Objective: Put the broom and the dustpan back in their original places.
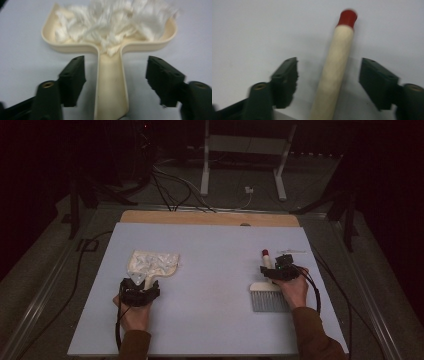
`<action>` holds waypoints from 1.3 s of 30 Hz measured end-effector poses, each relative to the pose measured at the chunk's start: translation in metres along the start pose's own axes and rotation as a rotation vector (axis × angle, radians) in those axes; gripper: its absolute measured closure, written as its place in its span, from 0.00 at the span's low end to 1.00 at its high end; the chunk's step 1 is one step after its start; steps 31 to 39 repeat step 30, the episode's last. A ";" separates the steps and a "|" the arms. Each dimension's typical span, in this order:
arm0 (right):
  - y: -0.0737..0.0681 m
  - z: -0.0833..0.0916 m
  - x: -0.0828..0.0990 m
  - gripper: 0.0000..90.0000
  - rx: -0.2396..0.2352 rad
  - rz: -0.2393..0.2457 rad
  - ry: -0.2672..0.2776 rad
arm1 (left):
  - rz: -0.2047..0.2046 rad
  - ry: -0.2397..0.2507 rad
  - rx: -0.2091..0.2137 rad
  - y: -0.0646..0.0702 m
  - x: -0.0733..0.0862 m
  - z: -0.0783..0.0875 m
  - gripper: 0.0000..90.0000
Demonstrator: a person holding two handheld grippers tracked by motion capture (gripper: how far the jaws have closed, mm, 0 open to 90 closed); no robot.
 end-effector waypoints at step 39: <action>-0.050 0.079 0.037 0.00 -0.088 0.151 0.410 | -0.062 0.302 0.317 -0.016 -0.022 0.079 0.00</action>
Point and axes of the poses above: each handheld gripper's, and its own axes: z roughly backward along the jaws, x roughly out of its underside, y roughly to its right, the point moved 2 cm from there along -z, roughly forward along the jaws, and after that the axes turned 5 degrees about z, right-handed, at the moved point
